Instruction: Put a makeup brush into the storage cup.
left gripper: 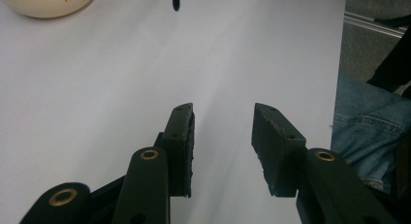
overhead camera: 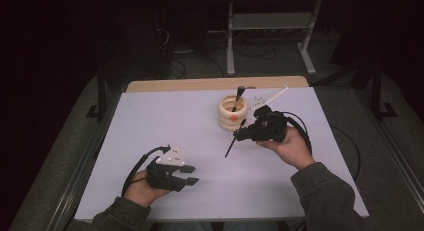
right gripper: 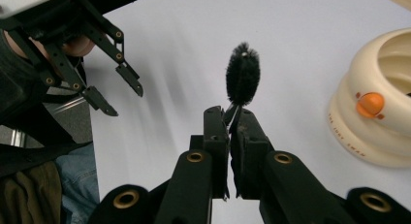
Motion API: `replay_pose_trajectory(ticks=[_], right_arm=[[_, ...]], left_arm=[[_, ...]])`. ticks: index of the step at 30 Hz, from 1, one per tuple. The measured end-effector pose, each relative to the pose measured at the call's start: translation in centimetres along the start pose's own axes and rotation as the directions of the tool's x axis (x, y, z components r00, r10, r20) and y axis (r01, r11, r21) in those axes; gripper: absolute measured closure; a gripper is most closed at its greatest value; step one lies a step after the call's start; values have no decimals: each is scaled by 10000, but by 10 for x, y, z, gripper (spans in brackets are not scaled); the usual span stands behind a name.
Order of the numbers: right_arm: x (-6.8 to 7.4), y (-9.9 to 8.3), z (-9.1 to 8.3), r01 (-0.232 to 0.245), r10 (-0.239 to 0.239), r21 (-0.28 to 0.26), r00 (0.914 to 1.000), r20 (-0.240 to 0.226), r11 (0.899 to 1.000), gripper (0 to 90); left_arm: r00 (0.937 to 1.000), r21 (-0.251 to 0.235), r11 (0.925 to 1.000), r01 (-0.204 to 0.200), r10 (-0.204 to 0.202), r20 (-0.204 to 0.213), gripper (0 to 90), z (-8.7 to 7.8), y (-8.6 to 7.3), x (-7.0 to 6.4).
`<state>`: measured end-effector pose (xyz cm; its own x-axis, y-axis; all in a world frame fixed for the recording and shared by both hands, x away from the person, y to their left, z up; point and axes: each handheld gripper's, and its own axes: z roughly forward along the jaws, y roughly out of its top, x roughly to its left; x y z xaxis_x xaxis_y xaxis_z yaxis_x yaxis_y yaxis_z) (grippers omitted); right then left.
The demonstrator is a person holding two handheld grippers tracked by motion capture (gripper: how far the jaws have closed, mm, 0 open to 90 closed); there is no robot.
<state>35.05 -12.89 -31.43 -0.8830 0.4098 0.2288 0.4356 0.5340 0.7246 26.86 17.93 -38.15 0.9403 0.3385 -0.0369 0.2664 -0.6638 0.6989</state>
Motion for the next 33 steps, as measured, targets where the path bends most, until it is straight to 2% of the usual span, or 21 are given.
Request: replay_pose_trajectory(ticks=[11,13,21,24,25,33], right_arm=[[-8,17,-10,78,-75,-146,9998,200,9999,847],[-10,19,-12,75,-70,-157,9996,265,9998,847],[-17,27,-19,-143,150,-157,9988,467,9998,847],[-19,31,-23,-240,249,-180,9982,541,9996,847],[-20,33,-24,-234,246,-203,9980,578,9995,847],[-25,45,-32,-252,271,-237,9963,815,9994,847]], left_arm=[[9999,-130,9998,142,-143,-80,583,-3,-2,1],[10000,-44,10000,41,-42,-78,580,-4,-1,1],[9996,-156,9996,225,-228,-138,559,-6,-2,2],[9999,-4,10000,72,-72,-148,553,-7,-3,4],[9997,-95,9998,187,-189,-147,551,-7,-3,3],[9994,-132,9996,244,-247,-235,536,-9,-3,5]])
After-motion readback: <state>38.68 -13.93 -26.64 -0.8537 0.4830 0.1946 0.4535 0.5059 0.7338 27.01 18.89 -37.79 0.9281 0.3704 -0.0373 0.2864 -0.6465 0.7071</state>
